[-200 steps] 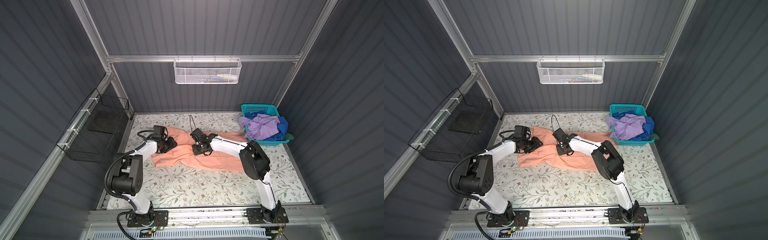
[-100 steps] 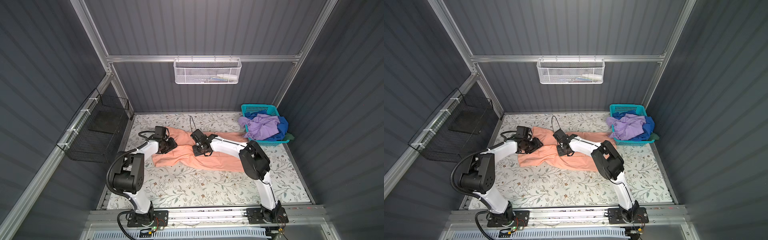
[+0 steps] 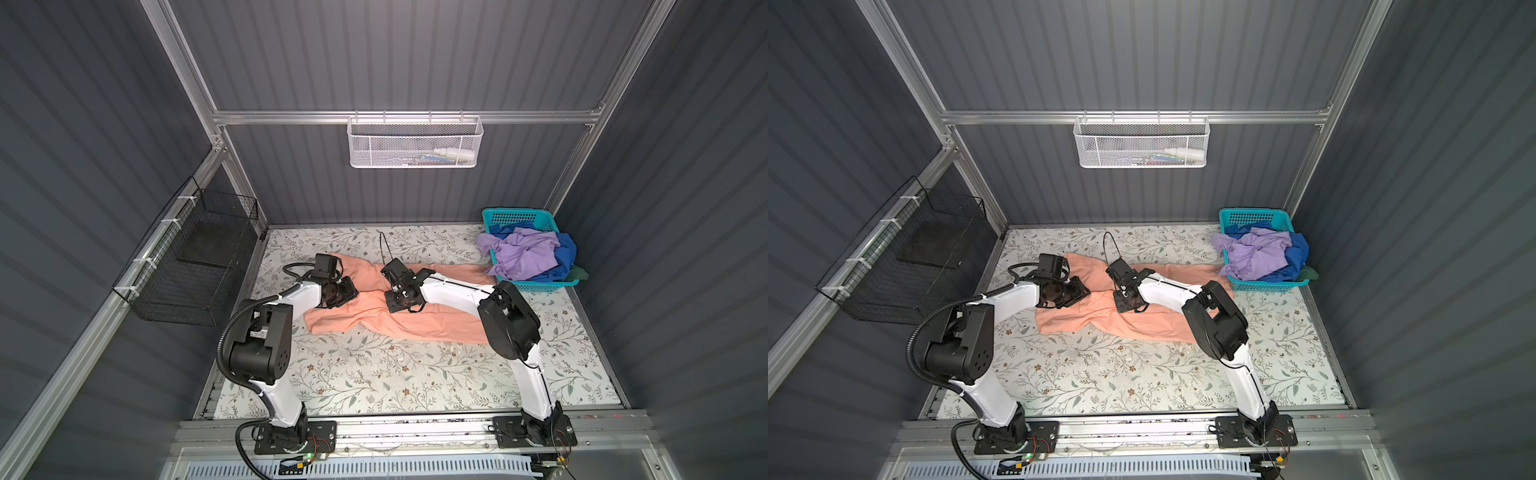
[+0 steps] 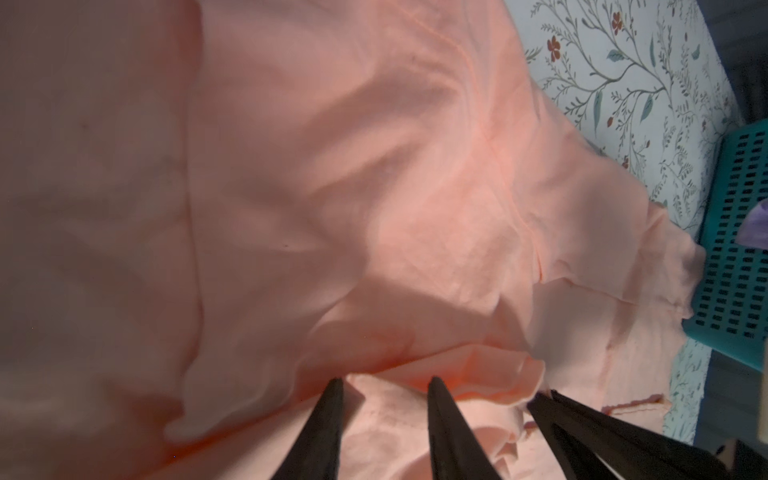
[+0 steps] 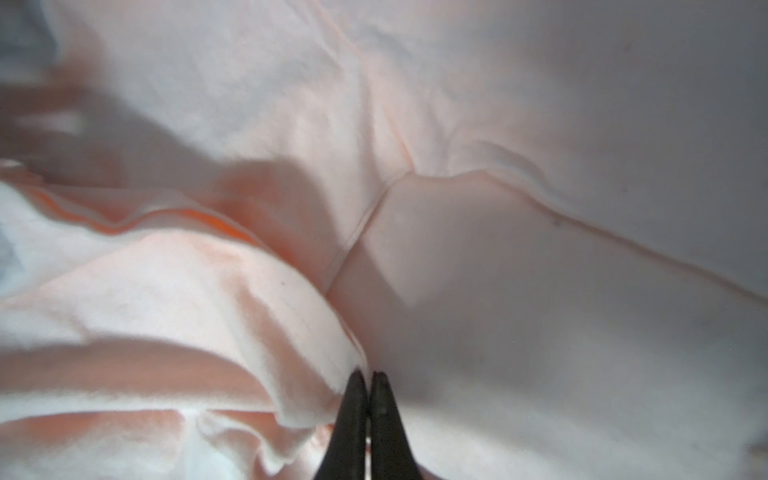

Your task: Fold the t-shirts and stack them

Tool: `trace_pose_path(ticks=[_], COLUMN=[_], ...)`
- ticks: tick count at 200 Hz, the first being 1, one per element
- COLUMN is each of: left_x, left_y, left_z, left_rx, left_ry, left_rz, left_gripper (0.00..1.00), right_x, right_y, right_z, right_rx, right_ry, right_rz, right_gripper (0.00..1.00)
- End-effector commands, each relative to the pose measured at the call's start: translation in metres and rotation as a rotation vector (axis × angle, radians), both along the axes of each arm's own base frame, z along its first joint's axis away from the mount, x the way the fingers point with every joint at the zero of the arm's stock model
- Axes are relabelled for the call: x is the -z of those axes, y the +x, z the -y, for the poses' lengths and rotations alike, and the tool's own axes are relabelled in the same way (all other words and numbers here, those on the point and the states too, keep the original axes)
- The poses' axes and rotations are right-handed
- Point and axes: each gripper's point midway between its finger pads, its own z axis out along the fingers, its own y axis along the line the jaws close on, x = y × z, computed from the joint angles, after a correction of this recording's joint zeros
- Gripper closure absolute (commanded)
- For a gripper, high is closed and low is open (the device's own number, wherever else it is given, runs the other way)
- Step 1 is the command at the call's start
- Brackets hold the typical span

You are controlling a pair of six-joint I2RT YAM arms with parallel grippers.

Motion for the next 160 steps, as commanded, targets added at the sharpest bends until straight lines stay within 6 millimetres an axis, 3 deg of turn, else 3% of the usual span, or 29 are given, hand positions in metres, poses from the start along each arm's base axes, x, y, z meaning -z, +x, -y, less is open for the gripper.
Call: trace_pose_path(ticks=[1, 26, 64, 127, 160], left_x=[0.006, 0.005, 0.007, 0.004, 0.011], left_y=[-0.003, -0.002, -0.005, -0.010, -0.012], left_z=[0.006, 0.006, 0.003, -0.021, -0.020], left_rx=[0.018, 0.023, 0.024, -0.029, -0.030], left_ry=[-0.019, -0.015, 0.006, 0.128, 0.116], left_rz=[-0.022, -0.025, -0.038, -0.016, -0.035], left_gripper=[0.76, 0.85, 0.86, 0.80, 0.71], right_x=[0.001, 0.000, 0.001, -0.001, -0.001], right_y=[0.001, 0.001, 0.002, 0.001, 0.001], right_z=[0.006, 0.006, 0.007, 0.006, 0.007], right_rx=[0.016, 0.013, 0.015, 0.012, 0.013], right_ry=[-0.017, -0.018, -0.017, -0.013, -0.016], right_rz=[0.001, 0.004, 0.003, 0.003, 0.004], right_gripper=[1.00, 1.00, 1.00, 1.00, 1.00])
